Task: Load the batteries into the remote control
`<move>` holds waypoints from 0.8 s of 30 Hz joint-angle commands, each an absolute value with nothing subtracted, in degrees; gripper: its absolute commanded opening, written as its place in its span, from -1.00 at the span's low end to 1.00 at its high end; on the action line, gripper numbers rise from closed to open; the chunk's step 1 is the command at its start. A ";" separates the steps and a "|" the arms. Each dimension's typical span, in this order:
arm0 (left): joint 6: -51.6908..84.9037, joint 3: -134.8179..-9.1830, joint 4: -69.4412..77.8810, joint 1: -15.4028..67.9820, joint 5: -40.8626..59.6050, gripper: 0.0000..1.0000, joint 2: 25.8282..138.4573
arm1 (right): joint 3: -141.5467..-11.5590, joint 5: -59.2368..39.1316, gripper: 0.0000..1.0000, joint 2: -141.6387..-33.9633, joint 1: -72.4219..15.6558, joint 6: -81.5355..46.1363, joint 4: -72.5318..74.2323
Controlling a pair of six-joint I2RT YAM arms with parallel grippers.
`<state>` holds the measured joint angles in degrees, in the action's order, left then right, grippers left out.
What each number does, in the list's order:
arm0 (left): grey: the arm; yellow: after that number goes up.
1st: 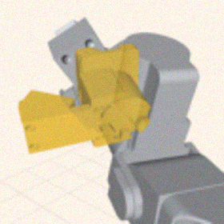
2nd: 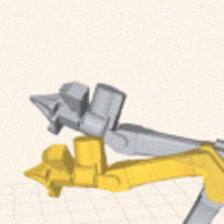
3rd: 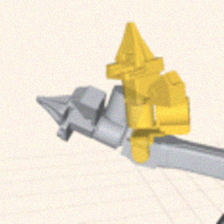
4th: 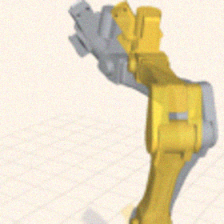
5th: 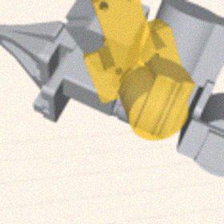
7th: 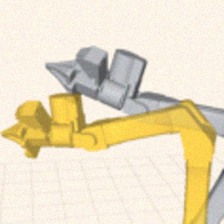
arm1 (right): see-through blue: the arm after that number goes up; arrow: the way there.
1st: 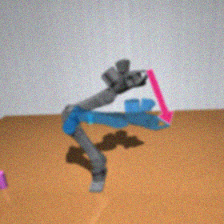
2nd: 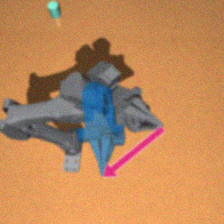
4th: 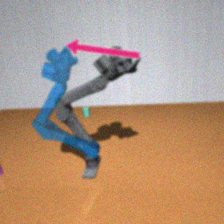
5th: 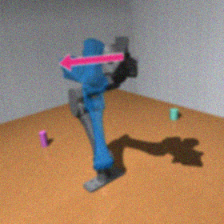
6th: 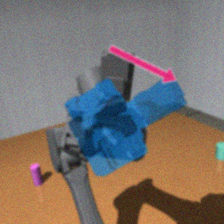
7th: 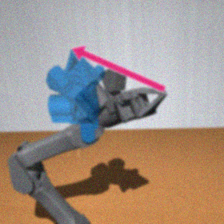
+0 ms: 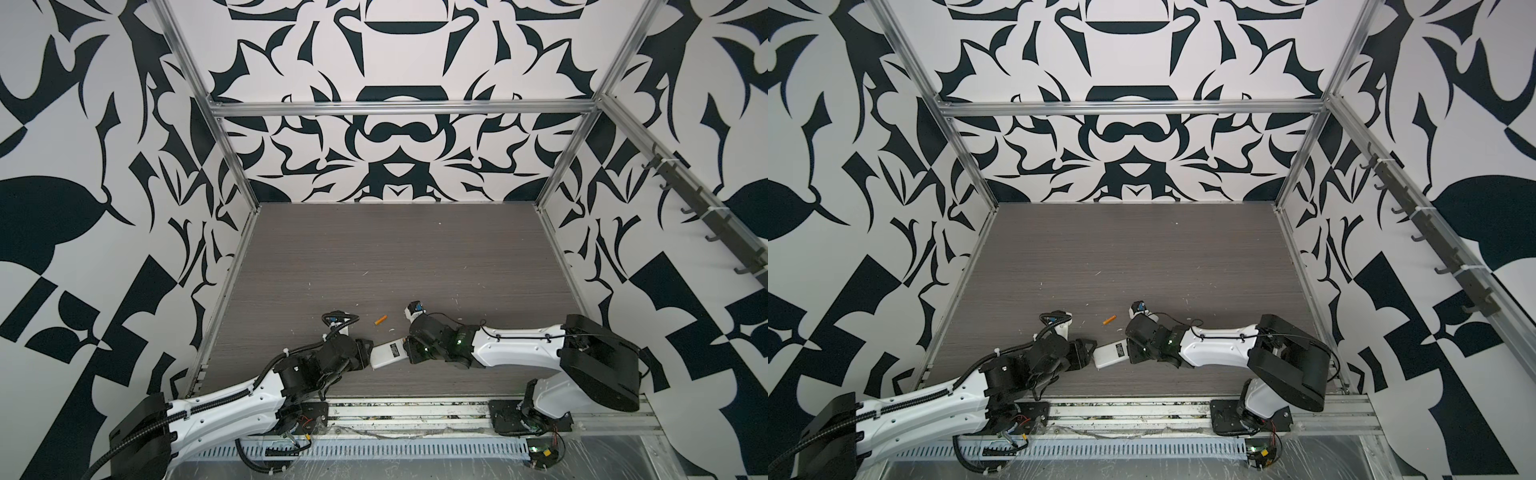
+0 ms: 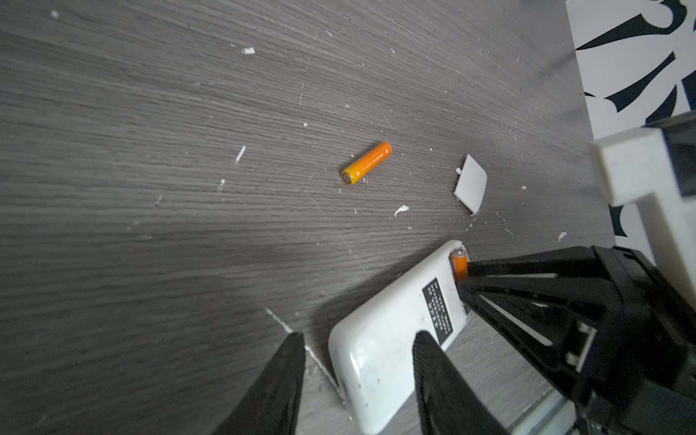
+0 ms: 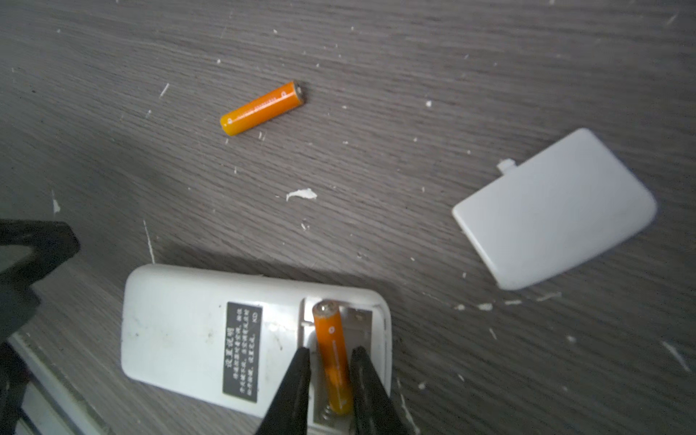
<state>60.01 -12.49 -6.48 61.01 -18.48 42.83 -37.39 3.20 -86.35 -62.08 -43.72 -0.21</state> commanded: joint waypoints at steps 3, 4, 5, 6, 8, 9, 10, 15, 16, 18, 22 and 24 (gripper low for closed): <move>62.37 -12.95 -11.91 60.80 -16.79 0.04 42.91 | -39.02 2.37 -0.60 -86.33 -63.07 -42.79 -0.57; 62.77 -13.06 -11.91 60.69 -16.40 0.04 43.59 | -38.99 2.45 -0.60 -86.16 -63.19 -42.72 -0.53; 63.12 -13.22 -11.95 60.78 -16.23 0.05 44.42 | -39.00 2.46 -0.60 -86.13 -63.28 -42.76 -0.53; 63.43 -13.56 -12.02 60.76 -15.94 0.06 45.55 | -39.02 2.52 -0.60 -85.83 -63.35 -42.72 -0.59; 63.76 -14.50 -12.66 60.80 -15.56 0.13 47.96 | -38.94 2.78 -0.57 -84.94 -63.44 -42.72 -0.69; 63.81 -15.18 -13.12 60.73 -15.31 0.19 49.35 | -38.81 3.02 -0.56 -84.36 -63.46 -42.65 -0.83; 63.58 -15.81 -13.35 60.81 -15.43 0.22 50.63 | -38.61 3.40 -0.55 -83.75 -63.42 -42.63 -0.96; 62.85 -17.80 -14.12 60.81 -15.18 0.26 52.87 | -38.19 4.52 -0.50 -81.78 -63.42 -41.89 -2.01; 62.69 -18.31 -15.60 60.77 -15.59 0.27 52.02 | -38.02 4.65 -0.47 -81.53 -63.41 -41.78 -1.85; 61.70 -19.29 -18.26 60.75 -16.45 0.27 49.51 | -37.49 4.66 -0.47 -81.29 -63.38 -41.81 -1.37; 56.01 -23.69 -25.68 60.34 -18.82 0.25 44.48 | -36.71 5.36 -0.47 -79.85 -63.45 -41.74 -1.74; 52.70 -25.82 -26.73 57.98 -16.24 0.21 44.12 | -36.53 5.73 -0.46 -78.87 -63.45 -41.16 -2.43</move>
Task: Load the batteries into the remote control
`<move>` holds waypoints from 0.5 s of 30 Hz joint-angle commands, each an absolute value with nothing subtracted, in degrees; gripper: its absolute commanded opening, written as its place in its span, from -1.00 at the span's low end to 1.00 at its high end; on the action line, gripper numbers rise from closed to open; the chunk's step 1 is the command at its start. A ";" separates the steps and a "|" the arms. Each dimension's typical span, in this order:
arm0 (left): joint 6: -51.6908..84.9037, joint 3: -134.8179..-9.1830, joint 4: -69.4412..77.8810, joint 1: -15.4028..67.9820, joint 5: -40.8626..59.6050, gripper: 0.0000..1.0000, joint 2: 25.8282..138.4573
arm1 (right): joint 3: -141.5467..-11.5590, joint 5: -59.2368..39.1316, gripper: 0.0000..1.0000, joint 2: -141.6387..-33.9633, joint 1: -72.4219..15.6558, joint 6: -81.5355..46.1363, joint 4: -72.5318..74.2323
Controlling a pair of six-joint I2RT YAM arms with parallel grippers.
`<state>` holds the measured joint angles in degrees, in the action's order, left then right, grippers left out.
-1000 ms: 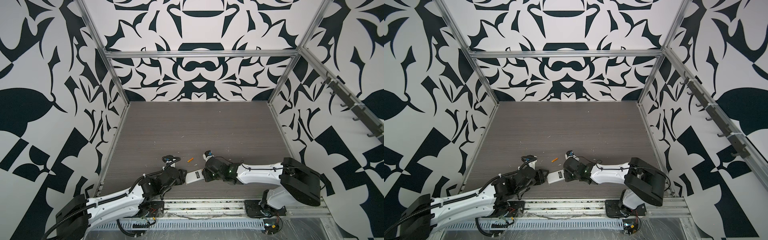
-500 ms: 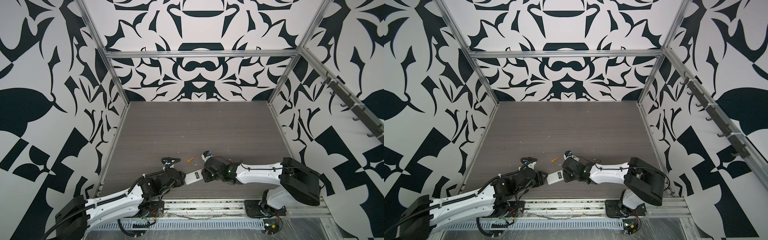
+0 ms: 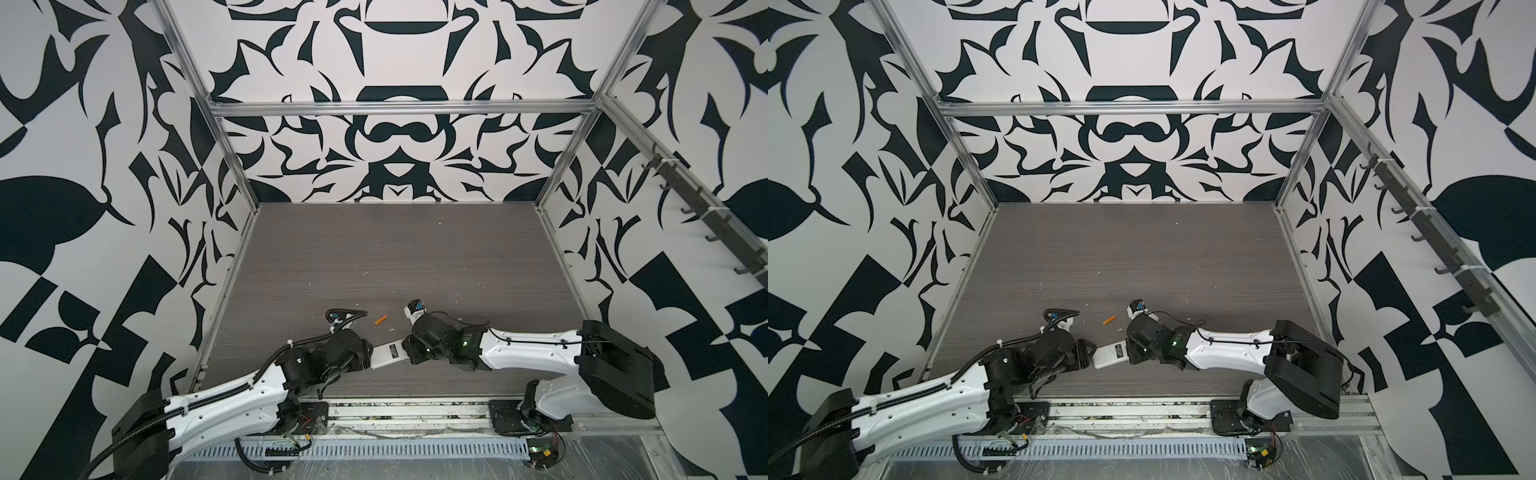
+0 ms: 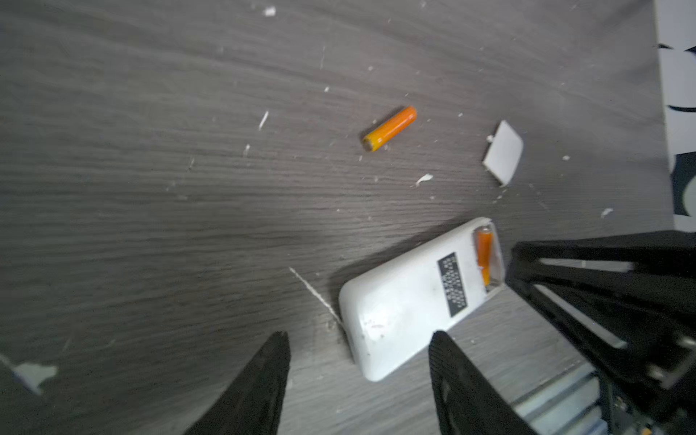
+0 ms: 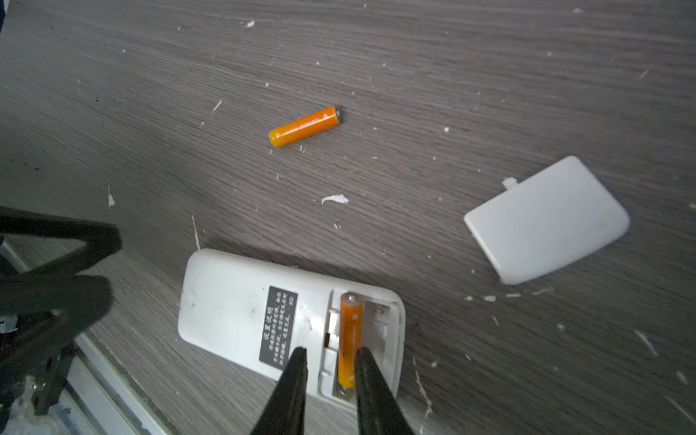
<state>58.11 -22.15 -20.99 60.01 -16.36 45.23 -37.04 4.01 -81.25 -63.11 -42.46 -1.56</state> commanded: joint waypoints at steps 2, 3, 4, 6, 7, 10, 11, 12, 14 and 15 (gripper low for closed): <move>50.30 -27.08 -25.40 54.79 -10.98 0.20 44.91 | -37.59 4.43 -0.44 -78.68 -63.44 -39.62 -3.58; 49.12 -27.68 -24.53 52.98 -7.81 0.20 45.67 | -38.67 4.00 -0.43 -78.98 -63.45 -38.21 -5.24; 48.08 -28.37 -23.95 51.41 -5.15 0.21 46.45 | -39.75 3.62 -0.42 -79.14 -63.44 -36.27 -6.79; 45.88 -29.97 -23.47 48.97 -0.42 0.24 48.18 | -40.78 1.65 -0.40 -78.72 -63.38 -31.97 -8.00; 44.48 -30.97 -23.62 47.95 1.60 0.26 49.12 | -41.04 1.10 -0.39 -77.75 -63.37 -29.12 -8.88; 40.64 -33.95 -25.59 47.02 4.61 0.29 51.54 | -42.16 0.32 -0.22 -73.38 -63.33 -20.23 -12.57; 39.70 -34.82 -26.47 47.02 4.90 0.30 52.34 | -42.60 0.13 -0.10 -71.88 -63.37 -16.82 -14.04; 39.00 -35.30 -27.28 47.02 5.18 0.32 52.98 | -42.83 -0.27 -0.02 -70.63 -63.34 -13.81 -15.44; 38.19 -36.09 -28.84 47.02 5.84 0.36 54.11 | -42.72 -2.28 0.13 -67.96 -63.37 -7.03 -17.65; 38.14 -36.19 -29.41 47.02 5.93 0.39 54.38 | -42.49 -3.06 0.21 -66.92 -63.30 -3.85 -18.31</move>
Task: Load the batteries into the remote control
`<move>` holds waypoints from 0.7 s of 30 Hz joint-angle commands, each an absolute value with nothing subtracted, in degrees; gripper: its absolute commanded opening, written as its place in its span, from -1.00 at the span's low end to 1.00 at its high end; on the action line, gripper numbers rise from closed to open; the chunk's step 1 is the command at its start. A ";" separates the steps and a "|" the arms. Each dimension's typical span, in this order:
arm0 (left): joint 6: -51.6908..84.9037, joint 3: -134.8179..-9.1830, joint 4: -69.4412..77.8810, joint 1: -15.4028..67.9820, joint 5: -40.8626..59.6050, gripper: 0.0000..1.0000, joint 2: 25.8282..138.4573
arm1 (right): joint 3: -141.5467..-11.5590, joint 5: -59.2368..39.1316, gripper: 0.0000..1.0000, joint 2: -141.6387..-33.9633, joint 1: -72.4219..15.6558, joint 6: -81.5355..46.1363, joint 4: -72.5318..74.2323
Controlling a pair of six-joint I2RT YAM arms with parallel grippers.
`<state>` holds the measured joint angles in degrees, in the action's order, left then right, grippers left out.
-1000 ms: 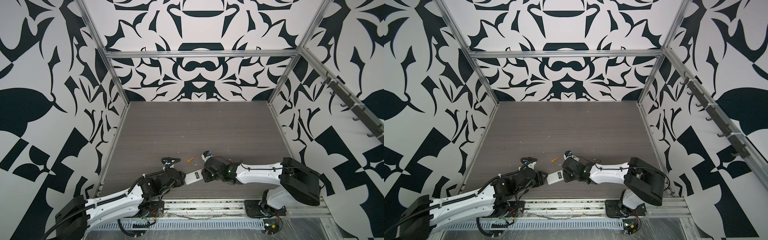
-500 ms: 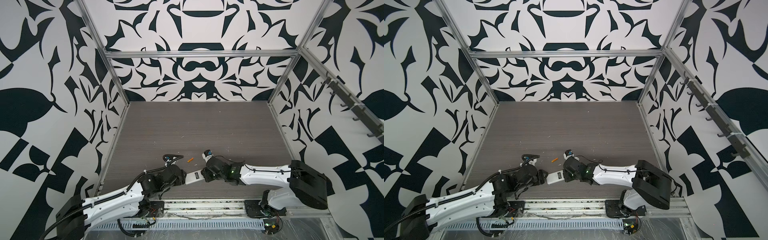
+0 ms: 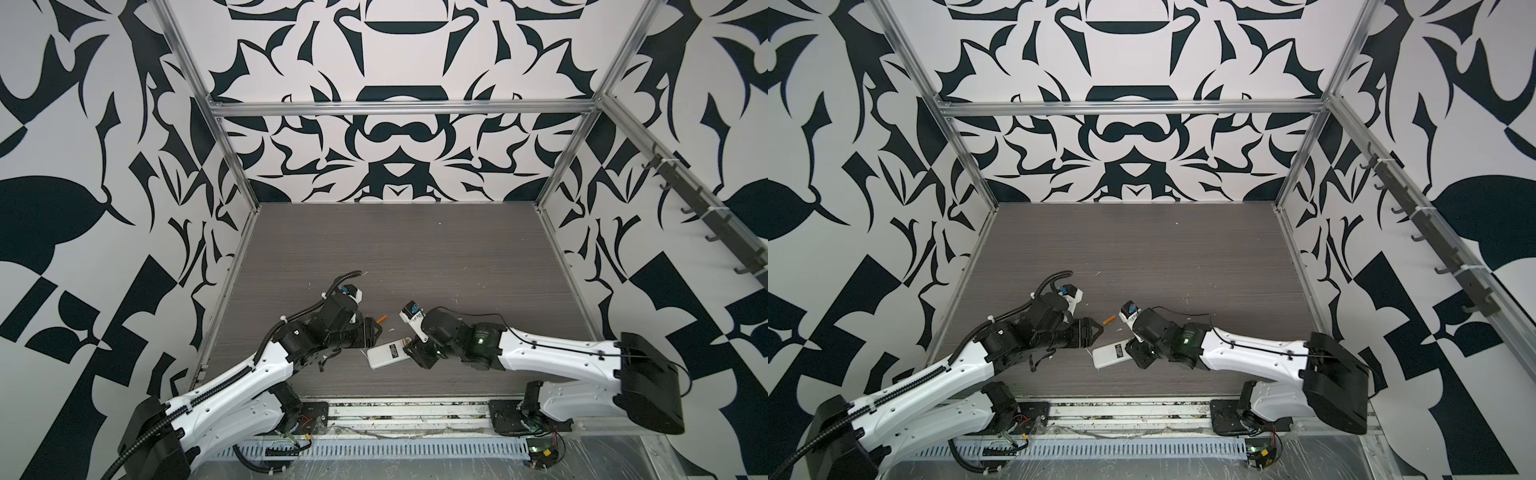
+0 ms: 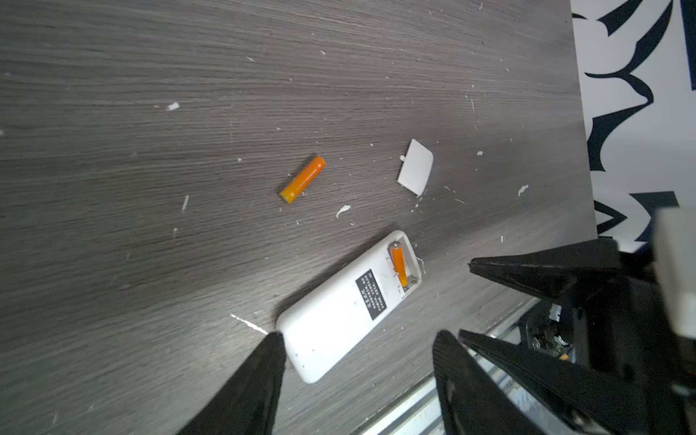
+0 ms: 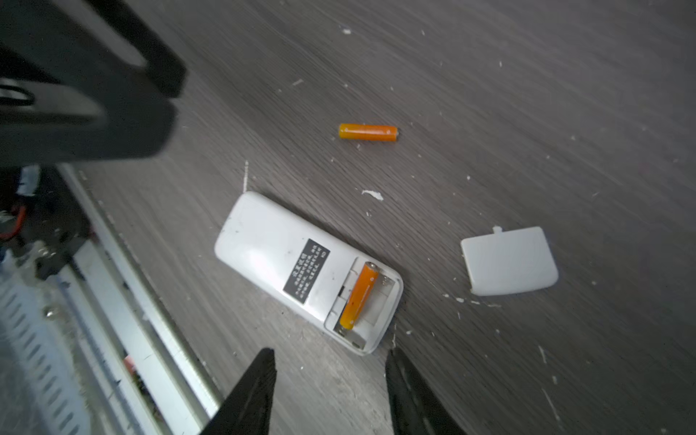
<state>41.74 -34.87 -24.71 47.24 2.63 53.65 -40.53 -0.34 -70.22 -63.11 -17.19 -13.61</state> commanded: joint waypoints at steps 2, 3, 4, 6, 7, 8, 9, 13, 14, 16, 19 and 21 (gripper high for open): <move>38.78 -36.21 -30.97 47.00 5.56 0.45 54.66 | -42.35 -3.63 0.36 -65.04 -63.37 1.61 -19.21; 39.31 -36.07 -31.73 46.94 5.26 0.49 54.73 | -42.08 -3.27 0.43 -64.36 -63.37 3.55 -18.06; 40.15 -35.75 -32.55 46.98 4.90 0.52 54.76 | -41.69 -5.33 0.51 -63.84 -63.45 5.99 -16.79; 42.09 -34.82 -33.02 46.94 4.90 0.55 54.71 | -41.39 -5.93 0.58 -63.70 -63.34 10.06 -14.67; 43.04 -34.36 -33.20 46.93 4.96 0.56 54.63 | -41.78 -5.72 0.60 -63.95 -63.38 11.93 -14.69; 44.01 -33.79 -33.22 46.93 5.08 0.56 54.43 | -42.20 -5.99 0.60 -64.14 -63.42 13.77 -14.89; 44.54 -33.30 -33.02 46.96 5.10 0.56 54.12 | -42.27 -6.22 0.61 -64.20 -63.37 15.41 -14.94; 47.40 -31.12 -30.47 46.93 6.35 0.50 54.67 | -40.98 -9.21 0.71 -64.62 -63.36 24.43 -15.03; 47.46 -31.11 -30.18 46.96 6.75 0.49 55.40 | -40.33 -9.56 0.71 -64.98 -63.36 25.37 -14.51; 47.64 -31.38 -30.17 46.93 6.84 0.45 56.65 | -40.29 -10.31 0.72 -67.06 -63.29 27.58 -14.20; 48.41 -30.37 -27.76 46.93 7.11 0.35 57.38 | -41.77 -7.42 0.70 -71.08 -63.21 30.69 -16.07; 48.94 -29.89 -26.70 46.94 7.56 0.31 57.95 | -42.42 -7.04 0.69 -73.19 -62.48 31.82 -16.36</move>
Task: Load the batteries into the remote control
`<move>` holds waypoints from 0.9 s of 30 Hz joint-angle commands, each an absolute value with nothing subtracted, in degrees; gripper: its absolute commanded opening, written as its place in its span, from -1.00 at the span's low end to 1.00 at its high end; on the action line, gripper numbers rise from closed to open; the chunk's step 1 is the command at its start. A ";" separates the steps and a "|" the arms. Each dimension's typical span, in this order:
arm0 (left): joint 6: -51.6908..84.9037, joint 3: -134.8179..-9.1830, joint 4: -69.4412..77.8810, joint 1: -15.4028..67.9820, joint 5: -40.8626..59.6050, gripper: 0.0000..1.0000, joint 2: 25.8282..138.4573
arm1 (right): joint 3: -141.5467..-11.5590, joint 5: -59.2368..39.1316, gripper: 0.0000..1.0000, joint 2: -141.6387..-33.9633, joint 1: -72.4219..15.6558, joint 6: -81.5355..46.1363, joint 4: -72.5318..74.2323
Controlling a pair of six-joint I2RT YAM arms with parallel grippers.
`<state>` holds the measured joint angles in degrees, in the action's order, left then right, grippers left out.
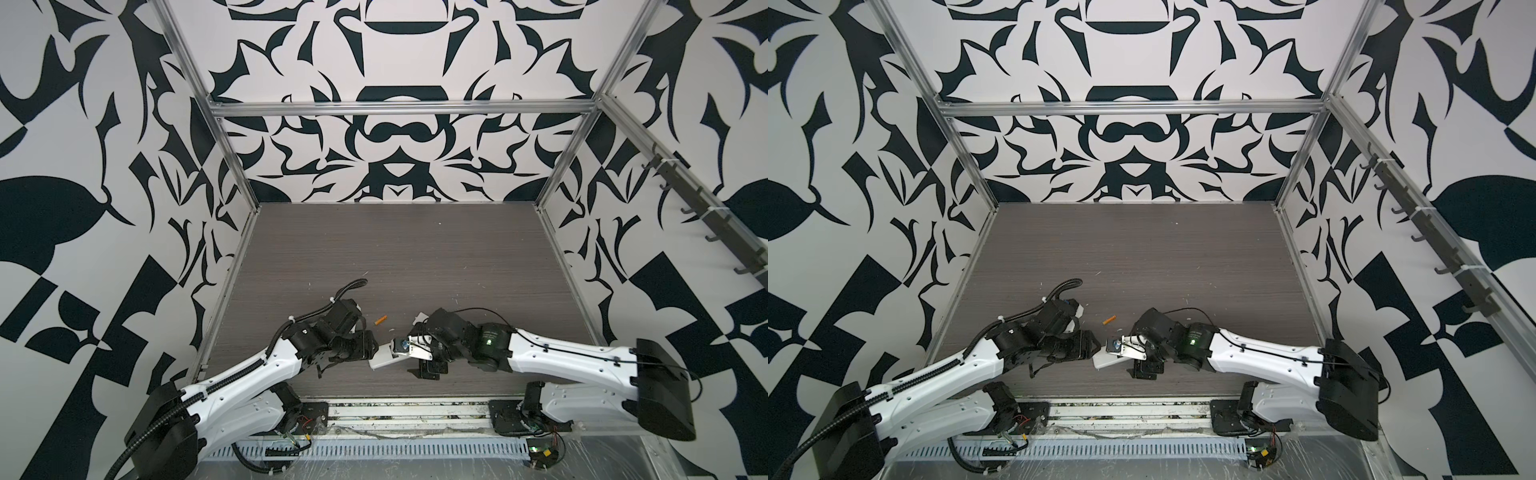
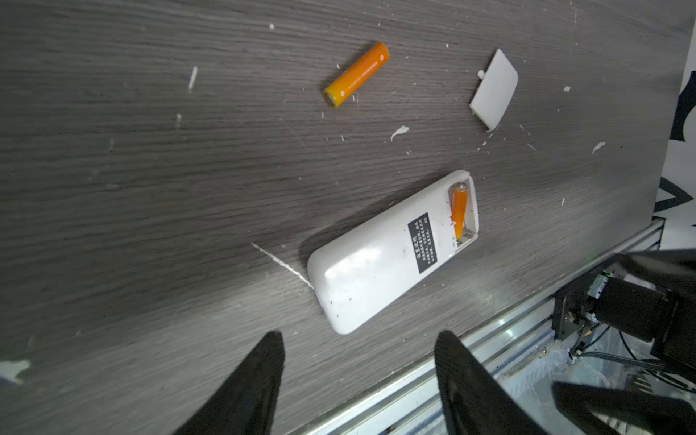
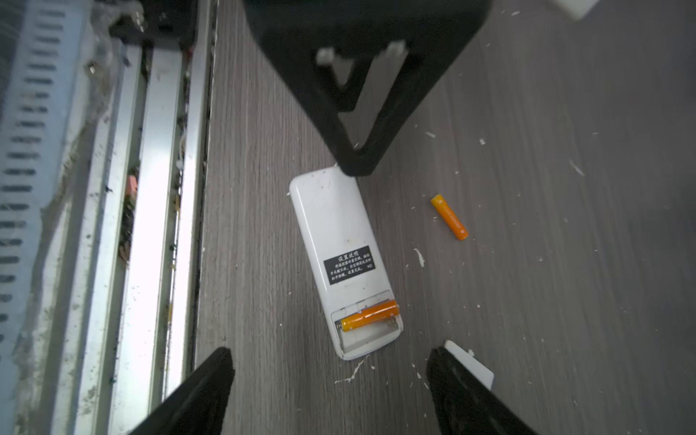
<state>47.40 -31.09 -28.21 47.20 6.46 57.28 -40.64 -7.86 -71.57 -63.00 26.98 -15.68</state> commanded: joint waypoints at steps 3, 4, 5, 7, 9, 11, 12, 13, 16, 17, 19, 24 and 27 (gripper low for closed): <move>49.03 -29.80 -27.11 46.93 7.08 0.28 58.53 | -43.46 -7.64 0.68 -75.41 -61.08 32.20 -17.20; 49.19 -29.69 -27.18 46.93 6.97 0.27 58.52 | -43.59 -7.57 0.67 -75.67 -60.72 32.25 -17.27; 49.30 -29.47 -27.28 46.96 6.87 0.28 58.46 | -43.44 -7.48 0.67 -75.76 -60.52 32.25 -17.15; 49.82 -28.82 -27.01 46.96 7.20 0.26 58.38 | -42.83 -7.56 0.67 -75.84 -60.14 32.34 -16.05; 50.18 -28.31 -26.55 46.96 7.73 0.24 58.61 | -43.13 -7.10 0.67 -76.47 -59.81 32.79 -15.74; 50.27 -28.13 -26.46 46.99 7.98 0.23 58.66 | -43.72 -6.21 0.66 -77.43 -59.69 33.83 -15.73; 50.40 -28.00 -26.54 46.98 8.14 0.22 58.61 | -43.90 -6.00 0.66 -77.79 -59.53 34.24 -15.74; 50.61 -27.95 -26.42 47.00 8.27 0.21 58.49 | -44.12 -6.03 0.66 -78.14 -59.21 34.75 -15.63; 51.61 -27.15 -25.59 46.95 9.14 0.19 58.11 | -44.51 -6.80 0.65 -79.30 -58.31 35.82 -15.27; 52.11 -26.74 -24.97 46.96 9.50 0.19 57.78 | -44.69 -6.94 0.65 -79.79 -58.02 36.10 -15.12; 52.92 -25.91 -24.06 46.97 9.92 0.18 57.17 | -45.12 -7.25 0.65 -80.75 -57.62 36.83 -14.97; 53.51 -25.16 -23.82 46.97 9.94 0.16 56.10 | -45.52 -7.95 0.63 -82.40 -56.89 37.68 -13.85; 53.70 -24.90 -23.54 46.98 10.39 0.14 56.23 | -45.61 -8.38 0.63 -83.14 -56.78 37.88 -13.12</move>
